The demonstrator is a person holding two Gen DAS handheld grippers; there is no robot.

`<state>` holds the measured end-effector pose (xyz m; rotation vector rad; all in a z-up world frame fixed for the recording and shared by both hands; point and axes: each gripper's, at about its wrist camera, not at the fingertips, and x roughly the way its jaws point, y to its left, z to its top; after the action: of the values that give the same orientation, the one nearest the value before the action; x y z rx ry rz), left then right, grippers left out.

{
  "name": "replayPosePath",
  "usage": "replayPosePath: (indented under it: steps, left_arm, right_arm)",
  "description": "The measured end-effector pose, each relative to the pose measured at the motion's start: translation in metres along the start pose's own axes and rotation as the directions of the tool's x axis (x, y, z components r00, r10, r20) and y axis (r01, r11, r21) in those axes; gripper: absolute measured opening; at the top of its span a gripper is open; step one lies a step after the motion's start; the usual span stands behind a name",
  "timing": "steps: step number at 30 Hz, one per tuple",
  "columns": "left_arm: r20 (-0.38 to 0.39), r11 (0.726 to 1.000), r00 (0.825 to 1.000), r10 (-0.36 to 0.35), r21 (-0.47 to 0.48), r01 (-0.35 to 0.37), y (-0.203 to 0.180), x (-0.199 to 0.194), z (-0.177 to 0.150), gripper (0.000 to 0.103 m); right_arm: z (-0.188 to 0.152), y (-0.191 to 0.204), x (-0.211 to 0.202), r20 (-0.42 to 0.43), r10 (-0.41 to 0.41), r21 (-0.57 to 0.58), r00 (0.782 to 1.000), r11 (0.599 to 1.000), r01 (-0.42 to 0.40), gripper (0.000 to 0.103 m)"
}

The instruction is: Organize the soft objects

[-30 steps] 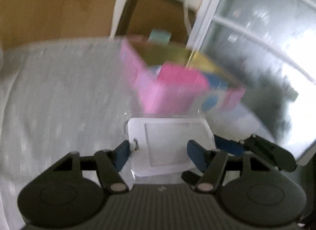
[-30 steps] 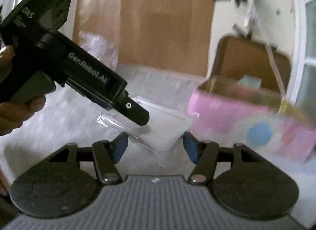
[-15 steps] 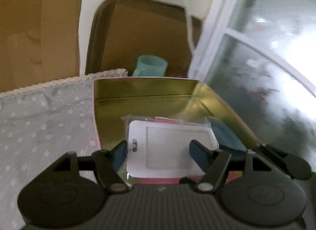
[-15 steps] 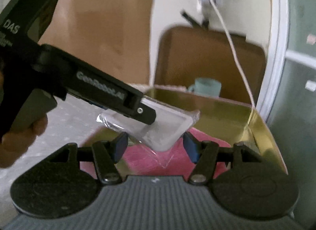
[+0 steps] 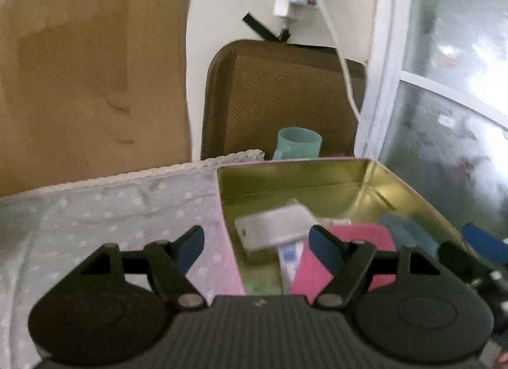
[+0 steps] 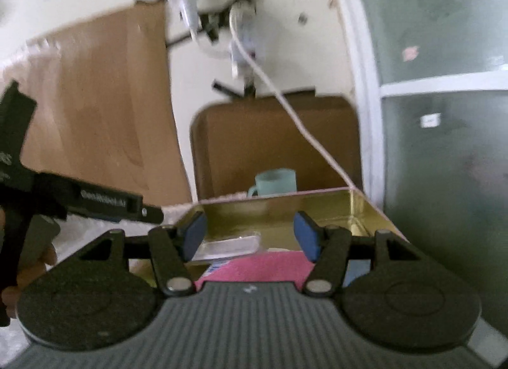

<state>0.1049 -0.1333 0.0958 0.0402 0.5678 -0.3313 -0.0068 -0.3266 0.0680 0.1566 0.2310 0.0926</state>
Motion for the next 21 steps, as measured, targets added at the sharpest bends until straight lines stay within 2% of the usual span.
replayPosePath:
  steps: [4,7,8,10,13,21]
  left_arm:
    - [0.000,1.000,1.000,-0.005,0.022,0.005,0.005,-0.040,-0.031,0.078]
    - [-0.009,1.000,1.000,0.011,0.010,-0.011,0.012,-0.068,-0.055,0.093]
    - [-0.010,1.000,1.000,0.024,0.007,-0.024,0.014,-0.076,-0.061,0.098]
    - [-0.009,0.999,0.999,0.050,0.006,-0.050,0.017,-0.094,-0.074,0.103]
    - [-0.023,0.995,0.995,0.096,0.013,-0.096,0.020,-0.113,-0.089,0.103]
    - [-0.054,0.985,0.984,0.171,-0.003,-0.171,0.024,-0.142,-0.128,0.103]
  right_arm:
    - [-0.016,0.018,-0.056,0.109,-0.026,0.008,0.994,1.000,0.026,0.065]
    - [-0.031,0.029,-0.085,0.132,-0.073,0.051,0.988,0.996,0.067,0.069]
    - [-0.036,0.033,-0.093,0.124,-0.088,0.070,0.988,0.994,0.079,0.074]
    - [-0.043,0.037,-0.097,0.080,-0.082,0.105,0.993,0.992,0.073,0.077]
    - [-0.050,0.046,-0.108,0.035,-0.071,0.132,0.997,0.989,0.066,0.090]
    - [-0.059,0.052,-0.125,-0.055,-0.003,0.253,0.998,0.967,0.017,0.098]
